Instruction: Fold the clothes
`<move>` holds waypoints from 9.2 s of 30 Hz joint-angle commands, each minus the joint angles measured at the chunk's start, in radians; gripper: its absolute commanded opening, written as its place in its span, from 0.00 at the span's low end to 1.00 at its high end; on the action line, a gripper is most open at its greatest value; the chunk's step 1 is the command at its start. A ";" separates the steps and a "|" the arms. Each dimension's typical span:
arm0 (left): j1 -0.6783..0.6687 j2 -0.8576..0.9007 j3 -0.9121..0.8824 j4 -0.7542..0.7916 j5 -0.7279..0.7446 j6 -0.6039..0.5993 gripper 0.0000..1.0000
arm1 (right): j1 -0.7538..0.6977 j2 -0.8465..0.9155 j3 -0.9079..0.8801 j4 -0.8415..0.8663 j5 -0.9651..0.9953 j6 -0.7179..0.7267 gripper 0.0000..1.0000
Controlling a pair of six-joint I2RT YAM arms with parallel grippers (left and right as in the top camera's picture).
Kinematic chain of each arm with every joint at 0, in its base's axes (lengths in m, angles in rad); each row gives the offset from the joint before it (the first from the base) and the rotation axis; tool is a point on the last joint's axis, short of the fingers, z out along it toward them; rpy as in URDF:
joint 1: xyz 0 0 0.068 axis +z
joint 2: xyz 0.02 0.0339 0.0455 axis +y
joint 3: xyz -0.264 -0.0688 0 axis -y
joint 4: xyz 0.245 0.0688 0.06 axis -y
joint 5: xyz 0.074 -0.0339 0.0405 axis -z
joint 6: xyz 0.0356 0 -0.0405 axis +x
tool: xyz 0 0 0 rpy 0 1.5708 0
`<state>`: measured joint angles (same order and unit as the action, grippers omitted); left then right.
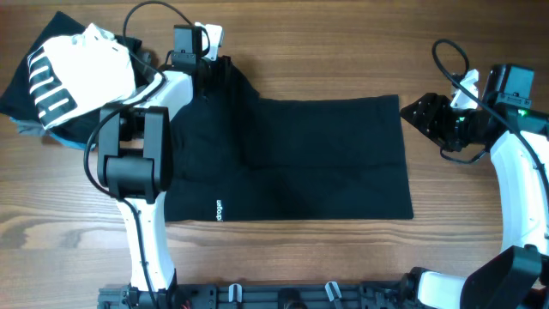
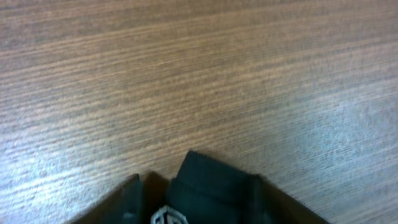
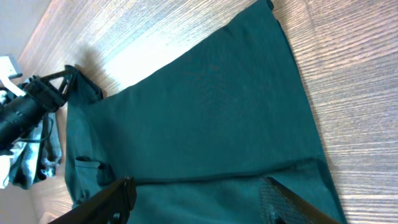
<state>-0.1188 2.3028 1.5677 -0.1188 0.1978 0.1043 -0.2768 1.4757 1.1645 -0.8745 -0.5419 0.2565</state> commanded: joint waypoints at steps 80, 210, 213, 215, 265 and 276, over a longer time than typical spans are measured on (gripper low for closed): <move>0.092 -0.541 -0.314 -1.206 -0.102 -0.225 0.04 | 0.062 0.066 -0.159 -0.169 0.435 0.043 0.08; 0.098 -0.631 -0.815 -0.497 0.230 -0.266 1.00 | 0.652 0.090 -0.126 0.000 0.307 0.245 0.22; 0.075 -0.565 -0.816 -0.481 0.329 -0.164 0.94 | 0.652 0.097 -0.149 -0.001 0.349 0.245 0.24; 0.050 -0.538 -0.816 -0.483 0.381 -0.130 0.93 | 0.652 0.110 -0.163 -0.001 0.363 0.245 0.24; -0.353 -0.520 -0.176 -0.988 0.118 -0.262 0.05 | 0.589 0.032 -0.157 -0.035 0.339 0.146 0.25; -0.529 -0.437 -0.116 -0.945 0.122 -0.400 1.00 | 0.531 0.032 -0.157 -0.024 0.339 0.136 0.44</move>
<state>-0.6605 1.8717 1.3853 -1.0138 0.3145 -0.2722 0.2577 1.5166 0.9913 -0.9043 -0.1940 0.4038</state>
